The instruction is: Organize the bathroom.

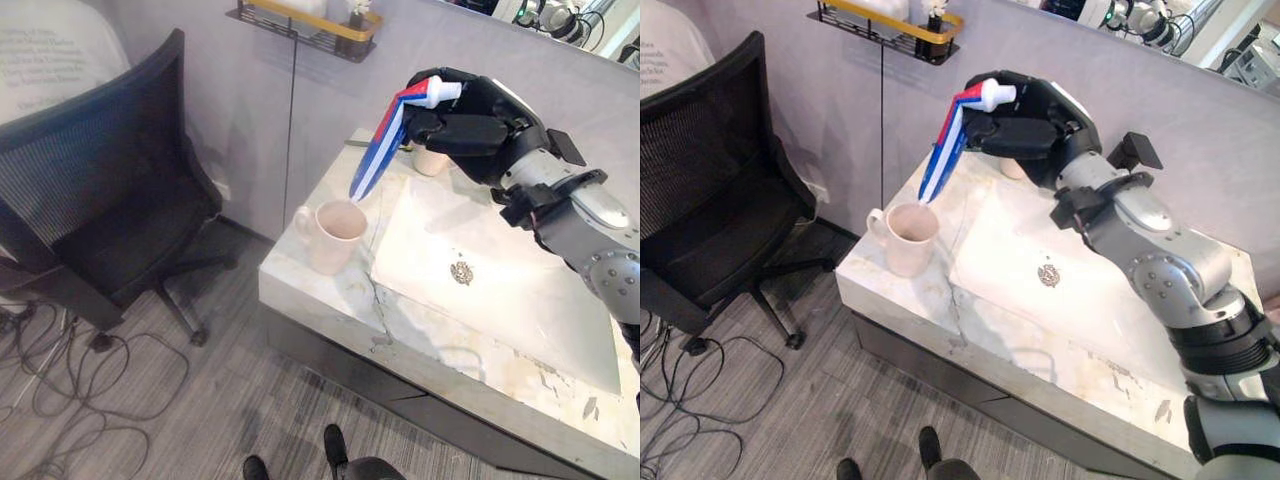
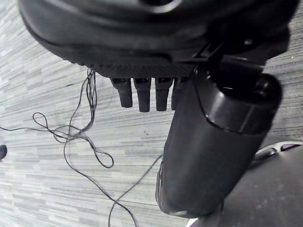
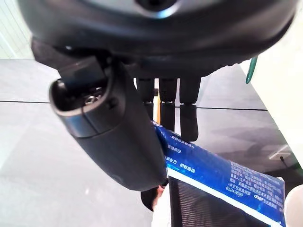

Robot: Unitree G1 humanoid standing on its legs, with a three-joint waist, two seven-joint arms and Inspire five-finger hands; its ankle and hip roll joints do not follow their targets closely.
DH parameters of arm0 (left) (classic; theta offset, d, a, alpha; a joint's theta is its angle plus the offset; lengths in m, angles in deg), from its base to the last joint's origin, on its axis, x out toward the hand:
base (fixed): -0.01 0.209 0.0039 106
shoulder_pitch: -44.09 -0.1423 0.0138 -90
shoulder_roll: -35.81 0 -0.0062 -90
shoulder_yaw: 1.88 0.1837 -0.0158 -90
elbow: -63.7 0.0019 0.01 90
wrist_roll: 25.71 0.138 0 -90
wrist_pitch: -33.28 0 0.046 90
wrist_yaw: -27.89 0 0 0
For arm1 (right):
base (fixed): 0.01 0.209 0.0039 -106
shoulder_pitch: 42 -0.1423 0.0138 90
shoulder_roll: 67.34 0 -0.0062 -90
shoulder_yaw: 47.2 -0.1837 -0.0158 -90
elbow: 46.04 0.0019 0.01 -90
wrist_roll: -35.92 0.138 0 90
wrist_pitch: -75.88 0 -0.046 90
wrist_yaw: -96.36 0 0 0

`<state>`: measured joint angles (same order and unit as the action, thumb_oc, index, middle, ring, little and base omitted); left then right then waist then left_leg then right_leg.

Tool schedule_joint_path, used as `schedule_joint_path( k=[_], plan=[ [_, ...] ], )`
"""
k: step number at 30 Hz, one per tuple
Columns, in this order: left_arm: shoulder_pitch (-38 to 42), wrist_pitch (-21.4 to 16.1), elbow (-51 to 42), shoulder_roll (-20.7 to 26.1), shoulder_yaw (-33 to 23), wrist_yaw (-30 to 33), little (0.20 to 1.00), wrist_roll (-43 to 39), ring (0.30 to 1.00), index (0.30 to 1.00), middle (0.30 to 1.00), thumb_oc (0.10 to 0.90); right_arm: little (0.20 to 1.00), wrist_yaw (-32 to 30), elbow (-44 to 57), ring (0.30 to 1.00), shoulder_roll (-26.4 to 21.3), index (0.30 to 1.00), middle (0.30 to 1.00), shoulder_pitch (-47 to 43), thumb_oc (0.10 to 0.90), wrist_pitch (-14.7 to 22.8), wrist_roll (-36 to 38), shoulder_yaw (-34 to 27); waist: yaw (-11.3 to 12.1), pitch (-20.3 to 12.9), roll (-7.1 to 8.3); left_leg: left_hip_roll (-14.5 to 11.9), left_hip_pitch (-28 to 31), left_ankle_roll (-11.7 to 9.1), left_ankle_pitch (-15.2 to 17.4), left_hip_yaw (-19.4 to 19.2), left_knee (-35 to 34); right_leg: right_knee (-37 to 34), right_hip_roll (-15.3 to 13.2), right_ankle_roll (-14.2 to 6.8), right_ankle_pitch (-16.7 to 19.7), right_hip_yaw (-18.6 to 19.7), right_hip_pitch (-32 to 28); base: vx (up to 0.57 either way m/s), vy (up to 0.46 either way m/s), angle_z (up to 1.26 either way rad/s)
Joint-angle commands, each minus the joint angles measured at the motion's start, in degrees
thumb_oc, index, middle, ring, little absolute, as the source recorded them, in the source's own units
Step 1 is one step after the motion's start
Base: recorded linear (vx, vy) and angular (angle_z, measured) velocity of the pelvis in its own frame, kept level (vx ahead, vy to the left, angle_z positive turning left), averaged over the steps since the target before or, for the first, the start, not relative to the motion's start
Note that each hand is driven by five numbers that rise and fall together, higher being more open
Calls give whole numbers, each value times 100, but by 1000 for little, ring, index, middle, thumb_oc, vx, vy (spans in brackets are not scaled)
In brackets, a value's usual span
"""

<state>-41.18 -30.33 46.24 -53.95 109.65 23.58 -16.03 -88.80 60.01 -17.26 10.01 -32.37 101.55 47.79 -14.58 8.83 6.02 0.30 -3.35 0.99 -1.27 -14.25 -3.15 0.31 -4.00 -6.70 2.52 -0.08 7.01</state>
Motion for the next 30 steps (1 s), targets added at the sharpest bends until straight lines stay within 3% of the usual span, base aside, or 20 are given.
schedule_joint_path(
  k=[1, 9, 30],
  plan=[
    [-135, 289, 412, 235, 136, -66, 900, 86, 900, 900, 900, 800, 300, 76, 148, 300, 153, 300, 300, -533, 400, 1029, -100, -1066, 24, -340, 187, 46, -427, 128, 849, -108, 1170, 755, 39, -445, -354, 251, 368, 0, 0, 0],
    [-137, 329, 427, 212, 152, -74, 900, 46, 900, 900, 900, 800, 300, 97, 238, 300, 149, 300, 300, -488, 400, 1143, -61, -1122, 6, -390, 192, 58, -386, 142, 855, -131, 1143, 732, 41, -455, -337, 275, 341, -1, 4, 0],
    [-87, 257, 593, 169, 104, 10, 900, 10, 900, 900, 900, 800, 300, -13, 404, 300, 426, 300, 300, -366, 400, 1033, 388, -1057, 21, -346, 276, 37, -431, 169, 910, -197, 1229, 744, 38, -459, -313, 293, 382, -2, 15, 0]
  ],
)
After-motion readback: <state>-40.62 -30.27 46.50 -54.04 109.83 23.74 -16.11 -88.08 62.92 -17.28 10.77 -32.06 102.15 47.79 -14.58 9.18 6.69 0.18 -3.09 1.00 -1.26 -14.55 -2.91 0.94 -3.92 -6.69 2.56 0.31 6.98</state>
